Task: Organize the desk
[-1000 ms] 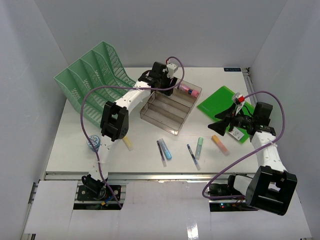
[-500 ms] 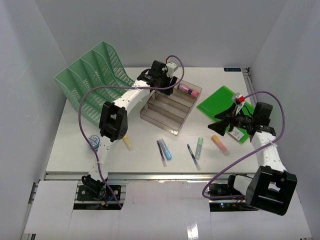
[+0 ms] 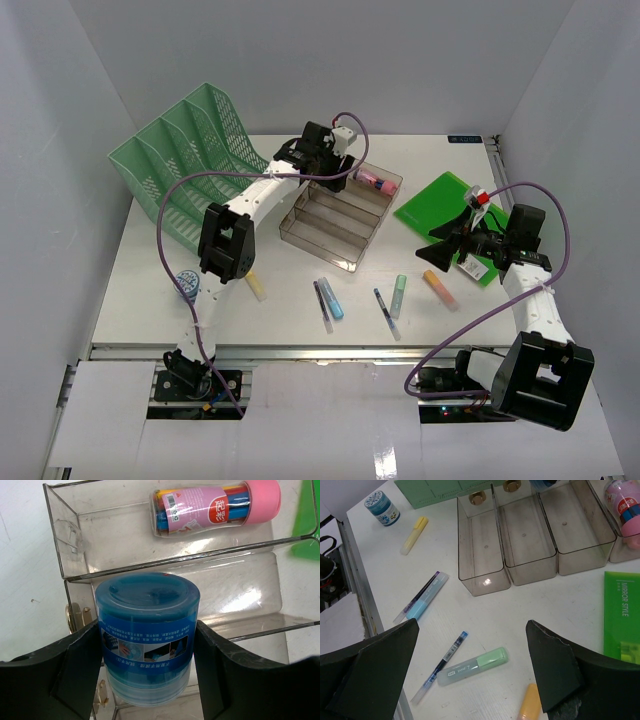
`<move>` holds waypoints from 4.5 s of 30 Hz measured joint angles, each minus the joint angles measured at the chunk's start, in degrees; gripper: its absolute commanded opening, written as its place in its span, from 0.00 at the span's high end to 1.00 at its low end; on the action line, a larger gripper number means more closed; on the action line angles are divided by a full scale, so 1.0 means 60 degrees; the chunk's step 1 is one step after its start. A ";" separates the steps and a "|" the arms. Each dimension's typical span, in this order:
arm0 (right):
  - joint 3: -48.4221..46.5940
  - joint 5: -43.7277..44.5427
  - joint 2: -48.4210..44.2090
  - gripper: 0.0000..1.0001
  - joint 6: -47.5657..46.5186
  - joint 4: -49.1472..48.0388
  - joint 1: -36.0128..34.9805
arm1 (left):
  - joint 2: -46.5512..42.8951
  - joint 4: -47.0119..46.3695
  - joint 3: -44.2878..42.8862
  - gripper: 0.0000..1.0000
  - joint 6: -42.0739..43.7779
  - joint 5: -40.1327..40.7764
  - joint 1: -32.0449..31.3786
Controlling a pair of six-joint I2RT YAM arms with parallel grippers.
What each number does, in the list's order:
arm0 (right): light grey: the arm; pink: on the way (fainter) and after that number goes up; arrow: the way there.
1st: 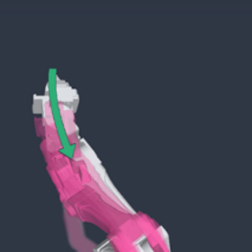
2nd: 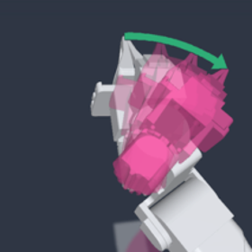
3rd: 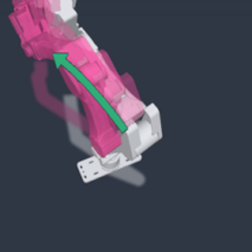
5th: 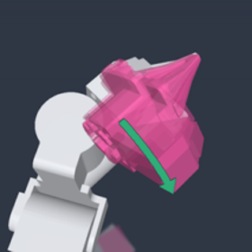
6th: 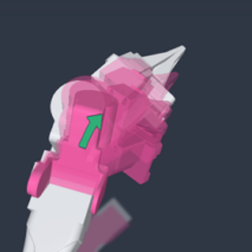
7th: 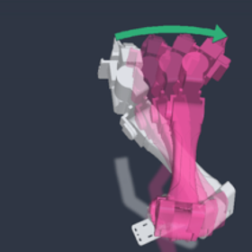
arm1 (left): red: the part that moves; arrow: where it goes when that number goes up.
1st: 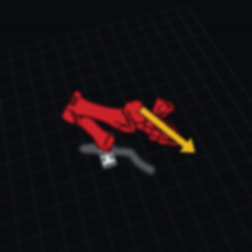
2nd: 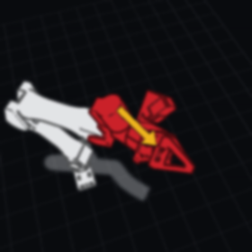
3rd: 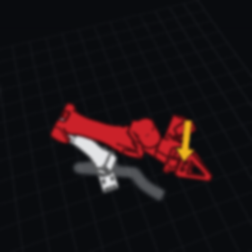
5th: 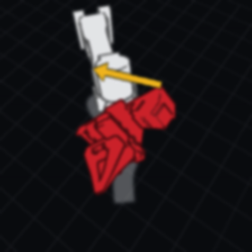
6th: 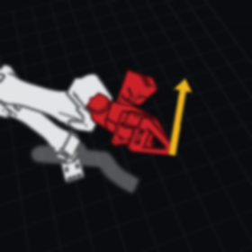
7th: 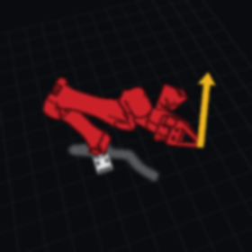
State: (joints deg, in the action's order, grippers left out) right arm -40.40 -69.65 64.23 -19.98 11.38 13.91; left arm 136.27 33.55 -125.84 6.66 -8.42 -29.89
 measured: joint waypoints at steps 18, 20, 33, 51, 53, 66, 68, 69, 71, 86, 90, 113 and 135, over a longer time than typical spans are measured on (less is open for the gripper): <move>0.0004 0.0000 0.0000 0.06 0.0005 -0.0006 0.0050 | 0.0055 0.0500 0.0058 0.23 -0.0240 -0.0032 0.0307; 0.0004 0.0000 0.0000 0.06 0.0005 -0.0007 0.0053 | 0.0055 0.0515 0.0058 0.16 -0.0319 -0.0029 0.0330; 0.0005 0.0000 0.0000 0.06 0.0013 -0.0151 0.0058 | 0.0055 0.0545 0.0045 0.02 -0.0844 -0.0103 0.0340; 0.0007 0.0000 0.0000 0.06 0.0013 -0.0157 0.0138 | 0.0055 0.0326 -0.0470 0.07 -0.1789 0.0035 0.0401; 0.0007 0.0000 0.0000 0.06 0.0013 -0.0157 0.0165 | 0.0055 0.0343 -0.0470 0.10 -0.1803 0.0045 0.0401; 0.0015 0.0000 0.0000 0.06 0.0013 -0.0164 0.0189 | 0.0055 0.0413 -0.0521 0.62 -0.2034 0.0136 0.0397; 0.0015 0.0000 0.0000 0.06 0.0014 -0.0164 0.0189 | 0.0055 0.0402 -0.0519 0.67 -0.2090 0.0135 0.0397; 0.0015 0.0000 0.0000 0.06 0.0016 -0.0164 0.0189 | 0.0052 0.0384 -0.0509 0.69 -0.2124 0.0133 0.0397; 0.0018 0.0000 0.0000 0.06 0.0016 -0.0167 0.0189 | 0.0007 0.0161 -0.0329 0.72 -0.2210 0.0130 0.0397; 0.0060 -0.0004 0.0000 0.06 0.0020 -0.0221 0.0251 | -0.2931 -0.5153 0.5573 0.80 -0.2911 0.0268 0.0307; 0.0138 -0.0004 0.0000 0.06 0.0020 -0.0222 0.0251 | -0.2932 -0.5712 0.5886 0.81 -0.2907 0.0261 0.0273; 0.0149 -0.0004 0.0000 0.06 0.0024 -0.0240 0.0251 | -0.3778 -1.0290 0.8956 0.84 -0.1756 -0.0380 0.0273; 0.0153 -0.0004 0.0000 0.06 0.0020 -0.0251 0.0251 | -0.3676 -1.1446 0.9446 0.03 -0.1746 -0.0445 0.0277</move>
State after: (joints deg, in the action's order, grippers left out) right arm -39.48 -69.67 64.23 -19.86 9.87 15.42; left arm 114.21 -35.12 -69.16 -3.82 -11.09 -28.23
